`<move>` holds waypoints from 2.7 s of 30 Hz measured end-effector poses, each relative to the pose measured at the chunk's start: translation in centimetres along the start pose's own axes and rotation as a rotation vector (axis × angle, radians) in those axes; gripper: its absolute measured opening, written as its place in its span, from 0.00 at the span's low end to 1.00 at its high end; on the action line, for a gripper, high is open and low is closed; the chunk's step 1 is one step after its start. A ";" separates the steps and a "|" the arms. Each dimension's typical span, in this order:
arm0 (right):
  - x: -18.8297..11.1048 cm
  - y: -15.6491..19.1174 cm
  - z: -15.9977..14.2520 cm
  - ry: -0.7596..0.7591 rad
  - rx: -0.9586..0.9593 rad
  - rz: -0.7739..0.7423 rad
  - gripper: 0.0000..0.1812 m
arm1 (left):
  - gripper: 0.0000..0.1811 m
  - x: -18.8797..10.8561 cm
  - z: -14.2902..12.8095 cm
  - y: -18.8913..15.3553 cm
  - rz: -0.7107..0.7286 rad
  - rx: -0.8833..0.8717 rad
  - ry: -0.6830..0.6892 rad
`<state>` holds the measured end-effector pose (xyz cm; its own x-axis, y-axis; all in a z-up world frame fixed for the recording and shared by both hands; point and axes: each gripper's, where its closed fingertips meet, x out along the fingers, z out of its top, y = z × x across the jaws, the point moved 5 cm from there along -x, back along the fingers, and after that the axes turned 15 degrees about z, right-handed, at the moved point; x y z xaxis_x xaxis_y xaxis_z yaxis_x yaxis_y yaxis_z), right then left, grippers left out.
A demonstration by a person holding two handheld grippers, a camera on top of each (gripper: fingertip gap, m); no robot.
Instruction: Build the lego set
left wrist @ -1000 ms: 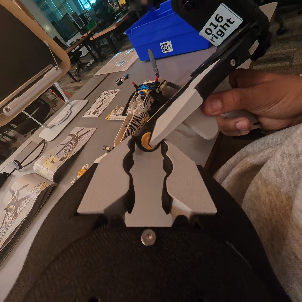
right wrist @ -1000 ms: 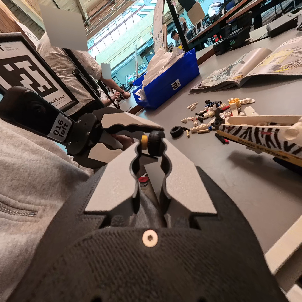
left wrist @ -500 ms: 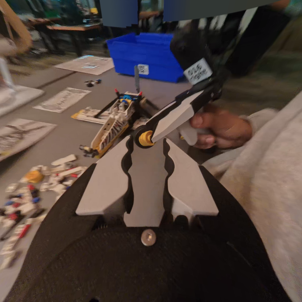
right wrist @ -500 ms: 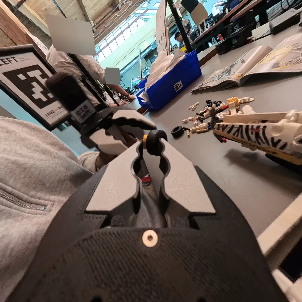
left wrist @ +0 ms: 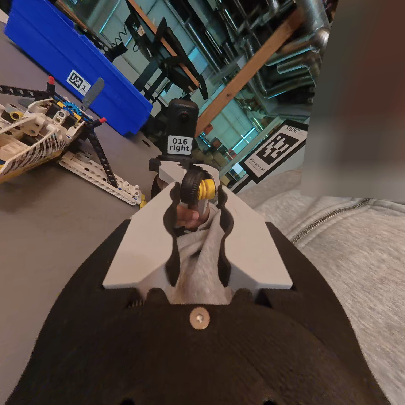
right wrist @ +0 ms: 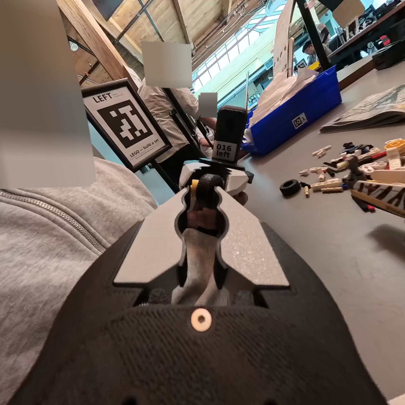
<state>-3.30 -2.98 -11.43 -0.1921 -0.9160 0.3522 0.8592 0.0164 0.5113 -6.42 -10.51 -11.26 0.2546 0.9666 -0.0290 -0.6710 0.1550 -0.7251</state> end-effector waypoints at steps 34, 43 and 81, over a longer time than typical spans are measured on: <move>-0.5 1.3 0.3 0.051 -0.097 -0.031 0.10 | 0.20 0.0 -0.4 -0.9 -0.048 -0.008 -0.026; -0.3 1.3 0.1 0.079 -0.119 -0.052 0.10 | 0.14 -0.1 -0.4 -0.8 0.019 0.056 -0.037; -1.1 1.1 0.0 0.085 -0.147 -0.108 0.20 | 0.00 0.5 -0.9 -2.5 0.207 0.348 -0.031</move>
<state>-2.15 -1.94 -11.24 -0.2522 -0.9397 0.2311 0.8969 -0.1373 0.4204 -3.95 -10.58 -10.11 0.0722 0.9895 -0.1256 -0.9030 0.0113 -0.4295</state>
